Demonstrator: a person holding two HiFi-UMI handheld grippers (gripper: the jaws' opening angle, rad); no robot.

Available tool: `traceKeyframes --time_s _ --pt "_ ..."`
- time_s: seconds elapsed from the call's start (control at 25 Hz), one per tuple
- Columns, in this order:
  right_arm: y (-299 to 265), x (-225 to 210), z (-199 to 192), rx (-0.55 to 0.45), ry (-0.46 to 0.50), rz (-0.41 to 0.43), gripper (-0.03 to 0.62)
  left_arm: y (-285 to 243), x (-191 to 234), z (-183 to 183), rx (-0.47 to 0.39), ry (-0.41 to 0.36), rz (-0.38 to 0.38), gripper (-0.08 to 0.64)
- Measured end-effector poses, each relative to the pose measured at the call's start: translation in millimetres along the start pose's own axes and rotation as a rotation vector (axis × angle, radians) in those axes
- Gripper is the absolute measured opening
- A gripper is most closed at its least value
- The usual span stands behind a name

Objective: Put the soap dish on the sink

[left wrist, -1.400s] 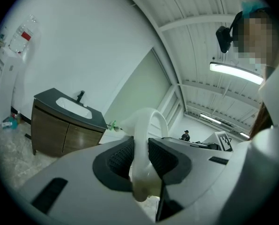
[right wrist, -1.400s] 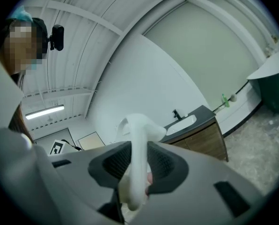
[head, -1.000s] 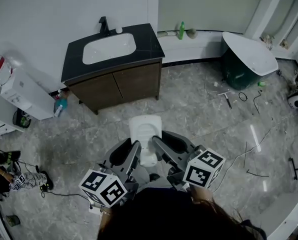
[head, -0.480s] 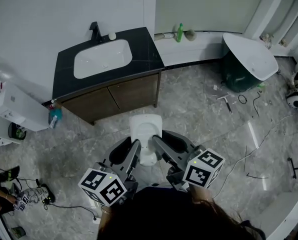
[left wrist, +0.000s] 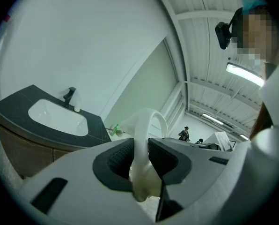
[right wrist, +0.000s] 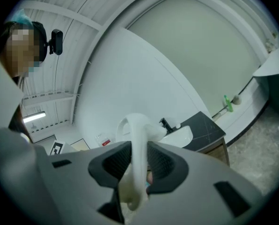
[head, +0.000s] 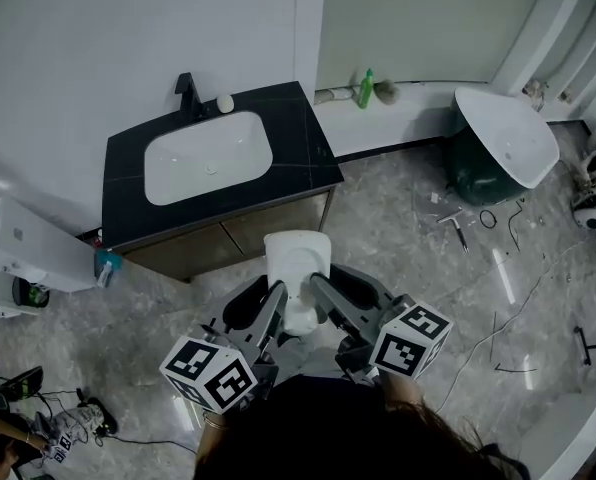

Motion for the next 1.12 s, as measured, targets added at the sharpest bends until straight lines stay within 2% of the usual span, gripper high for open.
traceKeyframes --time_s 0.44,0.76,1.12 --pt "-76 -50 46 0.0 -0.025 -0.025 0.115 -73 71 20 0.006 0.028 -0.002 0.101" --pt "-150 -109 128 0.02 -0.013 -0.008 0.115 -170 131 60 0.0 0.039 0.009 0.1" --pt "-234 -167 221 0.097 0.009 0.024 0.115 -267 192 107 -0.013 0.069 0.076 0.101"
Point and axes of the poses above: the fingertips, and each gripper's own axes: y backward along the fingers, x to its left, z out of its top, the point moved 9 cm from there along y, backward along the fingers, and after that the axes turned 13 degrees about -y, right-handed, at the moved point
